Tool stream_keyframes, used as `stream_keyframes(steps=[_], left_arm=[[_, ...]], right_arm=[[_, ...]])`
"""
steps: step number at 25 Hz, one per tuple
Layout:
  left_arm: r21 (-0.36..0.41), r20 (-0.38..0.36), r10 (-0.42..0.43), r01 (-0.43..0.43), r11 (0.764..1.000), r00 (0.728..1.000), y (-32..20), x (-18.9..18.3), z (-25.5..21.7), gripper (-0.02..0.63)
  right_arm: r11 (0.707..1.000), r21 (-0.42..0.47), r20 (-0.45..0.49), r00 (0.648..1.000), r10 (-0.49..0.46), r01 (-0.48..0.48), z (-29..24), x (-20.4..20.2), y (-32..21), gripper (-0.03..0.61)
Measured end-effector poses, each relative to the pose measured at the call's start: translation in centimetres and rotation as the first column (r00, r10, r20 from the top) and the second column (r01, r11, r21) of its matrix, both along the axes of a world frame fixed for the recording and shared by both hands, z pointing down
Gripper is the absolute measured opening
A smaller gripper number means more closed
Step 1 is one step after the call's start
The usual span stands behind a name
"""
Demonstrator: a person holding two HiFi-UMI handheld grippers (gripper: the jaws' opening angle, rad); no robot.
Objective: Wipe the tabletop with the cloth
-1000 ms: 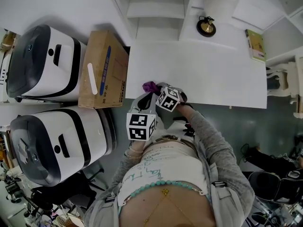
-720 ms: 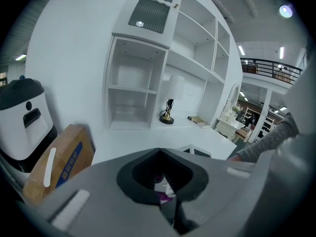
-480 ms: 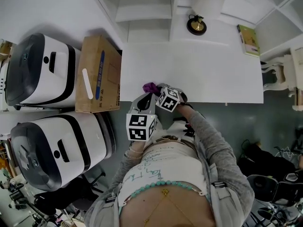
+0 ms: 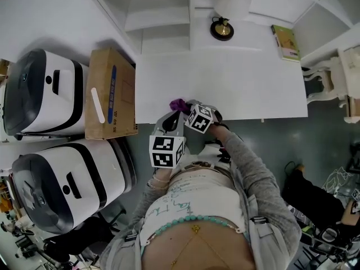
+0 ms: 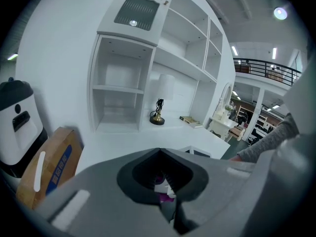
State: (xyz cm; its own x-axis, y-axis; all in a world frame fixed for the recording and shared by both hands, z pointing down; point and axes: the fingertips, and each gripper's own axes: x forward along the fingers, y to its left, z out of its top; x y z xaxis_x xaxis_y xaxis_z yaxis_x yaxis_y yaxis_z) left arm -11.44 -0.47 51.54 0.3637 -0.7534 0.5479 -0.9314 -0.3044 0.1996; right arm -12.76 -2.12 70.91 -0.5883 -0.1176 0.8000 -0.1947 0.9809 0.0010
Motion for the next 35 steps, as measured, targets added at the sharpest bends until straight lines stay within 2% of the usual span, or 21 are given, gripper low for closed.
stream_keyframes(steps=[35], left_arm=[[0.02,0.01,0.136,-0.137,0.99,0.991,-0.5,9.1,-0.6,0.005]], right_arm=[[0.991,0.009,-0.051,0.99,0.132,-0.132,0.2,11.2,-1.5,0.081]])
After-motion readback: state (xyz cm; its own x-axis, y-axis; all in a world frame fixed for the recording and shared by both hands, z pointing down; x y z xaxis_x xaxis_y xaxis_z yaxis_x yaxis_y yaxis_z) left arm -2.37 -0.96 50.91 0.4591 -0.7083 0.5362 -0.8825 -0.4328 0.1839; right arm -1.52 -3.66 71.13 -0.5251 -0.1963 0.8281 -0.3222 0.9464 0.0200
